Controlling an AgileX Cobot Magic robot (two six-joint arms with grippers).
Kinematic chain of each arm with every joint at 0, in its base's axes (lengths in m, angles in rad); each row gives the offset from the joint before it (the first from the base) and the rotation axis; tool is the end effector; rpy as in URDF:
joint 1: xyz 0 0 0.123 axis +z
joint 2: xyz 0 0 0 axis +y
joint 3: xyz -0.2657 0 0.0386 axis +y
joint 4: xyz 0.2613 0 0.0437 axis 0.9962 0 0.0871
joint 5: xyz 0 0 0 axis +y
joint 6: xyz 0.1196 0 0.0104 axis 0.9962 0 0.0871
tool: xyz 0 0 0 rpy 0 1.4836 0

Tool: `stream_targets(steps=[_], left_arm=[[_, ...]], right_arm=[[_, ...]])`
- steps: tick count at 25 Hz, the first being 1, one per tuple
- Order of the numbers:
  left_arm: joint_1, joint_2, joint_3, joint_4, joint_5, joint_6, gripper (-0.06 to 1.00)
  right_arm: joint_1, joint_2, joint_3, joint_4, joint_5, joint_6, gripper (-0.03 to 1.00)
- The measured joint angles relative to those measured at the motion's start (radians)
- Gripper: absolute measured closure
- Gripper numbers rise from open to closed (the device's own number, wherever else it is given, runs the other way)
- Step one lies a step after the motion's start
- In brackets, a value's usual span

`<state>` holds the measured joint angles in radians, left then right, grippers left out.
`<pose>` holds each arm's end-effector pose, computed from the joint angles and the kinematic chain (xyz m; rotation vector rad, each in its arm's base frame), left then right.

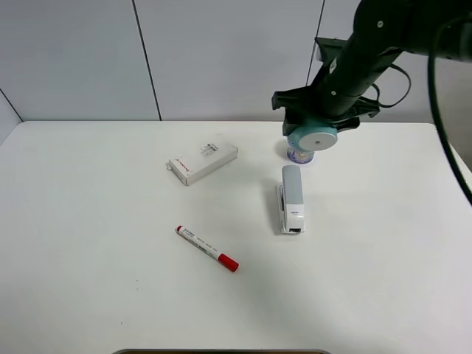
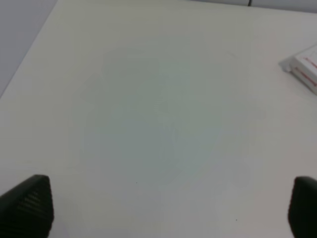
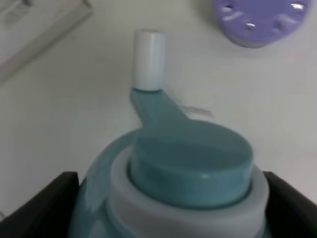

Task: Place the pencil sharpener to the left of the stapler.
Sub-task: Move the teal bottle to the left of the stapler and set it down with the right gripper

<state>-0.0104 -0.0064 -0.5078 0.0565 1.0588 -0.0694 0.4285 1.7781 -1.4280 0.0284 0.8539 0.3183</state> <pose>0.0477 0.0054 0.2735 -0.0628 2.0260 0.0170 0.3678 0.1708 0.2186 -0.1310 2.7131 0.2614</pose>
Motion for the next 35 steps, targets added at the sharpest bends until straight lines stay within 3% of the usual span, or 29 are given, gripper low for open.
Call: stream_targets(steps=[12,19,35], left_arm=[[0.0,0.0,0.0,0.0,0.0,0.0,-0.01],[0.0,0.0,0.0,0.0,0.0,0.0,-0.01],[0.0,0.0,0.0,0.0,0.0,0.0,-0.01]], right_arm=[[0.134,0.265,-0.245,0.057,0.022,0.066,0.29],[0.16,0.35,-0.254,0.056,0.023,0.132,0.29],[0.173,0.468,-0.254,0.076,0.021,0.15,0.29]])
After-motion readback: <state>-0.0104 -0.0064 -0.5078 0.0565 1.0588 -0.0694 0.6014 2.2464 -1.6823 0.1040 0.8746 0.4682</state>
